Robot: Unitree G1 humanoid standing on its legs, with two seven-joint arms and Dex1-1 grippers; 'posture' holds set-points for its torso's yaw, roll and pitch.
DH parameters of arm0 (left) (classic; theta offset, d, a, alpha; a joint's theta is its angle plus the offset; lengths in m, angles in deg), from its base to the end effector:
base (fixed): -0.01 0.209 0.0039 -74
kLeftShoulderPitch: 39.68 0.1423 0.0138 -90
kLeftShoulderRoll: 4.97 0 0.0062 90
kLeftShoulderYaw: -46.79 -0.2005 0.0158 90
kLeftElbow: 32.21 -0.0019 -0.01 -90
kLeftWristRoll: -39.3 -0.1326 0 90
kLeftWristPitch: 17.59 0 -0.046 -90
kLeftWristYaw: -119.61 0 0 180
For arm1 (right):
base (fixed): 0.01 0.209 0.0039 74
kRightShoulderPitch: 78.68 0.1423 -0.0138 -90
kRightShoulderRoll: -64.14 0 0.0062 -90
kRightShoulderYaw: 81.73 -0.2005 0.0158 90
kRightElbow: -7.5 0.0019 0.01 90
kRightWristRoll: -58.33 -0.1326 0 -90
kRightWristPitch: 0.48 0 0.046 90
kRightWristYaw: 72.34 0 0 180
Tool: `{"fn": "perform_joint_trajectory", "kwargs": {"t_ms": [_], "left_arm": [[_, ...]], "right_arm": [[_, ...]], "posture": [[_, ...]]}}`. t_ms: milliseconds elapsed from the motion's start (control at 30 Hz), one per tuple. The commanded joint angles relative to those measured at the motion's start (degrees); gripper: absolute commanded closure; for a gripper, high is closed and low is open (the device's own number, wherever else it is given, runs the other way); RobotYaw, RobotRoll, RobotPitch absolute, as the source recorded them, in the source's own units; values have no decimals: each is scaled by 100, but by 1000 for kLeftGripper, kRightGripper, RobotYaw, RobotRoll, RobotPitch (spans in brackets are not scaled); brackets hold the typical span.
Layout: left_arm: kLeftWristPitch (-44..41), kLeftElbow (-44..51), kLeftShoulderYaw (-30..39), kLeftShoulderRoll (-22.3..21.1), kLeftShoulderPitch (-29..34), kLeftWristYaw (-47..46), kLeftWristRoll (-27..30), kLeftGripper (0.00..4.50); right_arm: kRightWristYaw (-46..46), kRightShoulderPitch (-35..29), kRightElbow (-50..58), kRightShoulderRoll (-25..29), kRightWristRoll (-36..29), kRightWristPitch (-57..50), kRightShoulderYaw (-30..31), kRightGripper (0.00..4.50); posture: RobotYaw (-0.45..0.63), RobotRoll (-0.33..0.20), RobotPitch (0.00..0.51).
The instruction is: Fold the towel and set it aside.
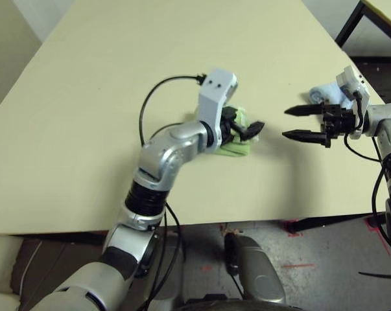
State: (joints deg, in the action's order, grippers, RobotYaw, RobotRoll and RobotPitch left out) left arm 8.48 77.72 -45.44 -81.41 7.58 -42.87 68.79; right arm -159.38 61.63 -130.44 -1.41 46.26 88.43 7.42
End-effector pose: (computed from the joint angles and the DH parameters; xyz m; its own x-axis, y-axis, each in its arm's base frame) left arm 0.2647 0.0828 0.2063 0.5828 -0.8125 -0.0146 0.8036 0.5789 -0.1384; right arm 0.3312 -0.3100 0.1875 0.3692 0.8808 -0.2965 -0.9280 0.3325 -0.1680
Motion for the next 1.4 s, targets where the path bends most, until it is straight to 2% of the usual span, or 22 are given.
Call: {"fn": "perform_joint_trajectory", "kwargs": {"t_ms": [33, 133, 200, 267, 367, 533, 567, 600, 633, 833, 967, 1100, 1400], "left_arm": [[-278, 164, 478, -218, 34, -166, 136, 18], [-161, 89, 625, -630, 236, -156, 9, 18], [-8, 21, 615, -835, 350, -107, -45, 0], [157, -113, 595, -962, 428, -72, -100, 388], [333, -295, 485, -1021, 472, -34, -167, 1365], [476, -409, 275, -1053, 524, 20, -241, 3377], [513, -445, 173, -1084, 531, 49, -290, 3717], [550, -475, 68, -1097, 543, 85, -327, 4128], [586, -511, -17, -1089, 548, 112, -357, 4462], [795, -740, -461, -1080, 622, 295, -509, 4462], [1020, -973, -785, -1188, 817, 449, -724, 4462], [963, -900, -936, -1316, 1043, 575, -770, 4462], [1078, -941, -1118, -1490, 1535, 657, -979, 4462]], "right_arm": [[161, 159, -31, -170, -226, -321, -201, 0], [306, 218, 175, -420, -424, -632, -296, 0], [430, 237, 341, -599, -541, -816, -353, 389], [552, 244, 596, -819, -658, -1088, -335, 958], [800, 239, 961, -1069, -689, -1508, -210, 2076], [1106, 218, 1327, -1361, -614, -1869, -32, 4031], [1123, 209, 1372, -1428, -601, -1898, 17, 4371], [1157, 201, 1411, -1508, -585, -1948, 80, 4500], [1184, 200, 1422, -1576, -566, -1963, 137, 4500], [1385, 294, 1174, -1970, -350, -1790, 446, 4500], [1743, 440, 629, -2188, 54, -1545, 677, 4500], [2011, 490, 190, -2164, 399, -1397, 801, 4500], [2081, 516, -392, -1938, 727, -1145, 807, 4500]], "posture": [[100, 0, 148], [113, 0, 147], [113, 0, 147], [121, 0, 145], [122, 0, 142], [119, 0, 139], [120, 0, 138], [120, 0, 138], [121, 0, 137], [122, 0, 136], [126, 0, 138], [132, 0, 141], [137, 0, 149]]}}
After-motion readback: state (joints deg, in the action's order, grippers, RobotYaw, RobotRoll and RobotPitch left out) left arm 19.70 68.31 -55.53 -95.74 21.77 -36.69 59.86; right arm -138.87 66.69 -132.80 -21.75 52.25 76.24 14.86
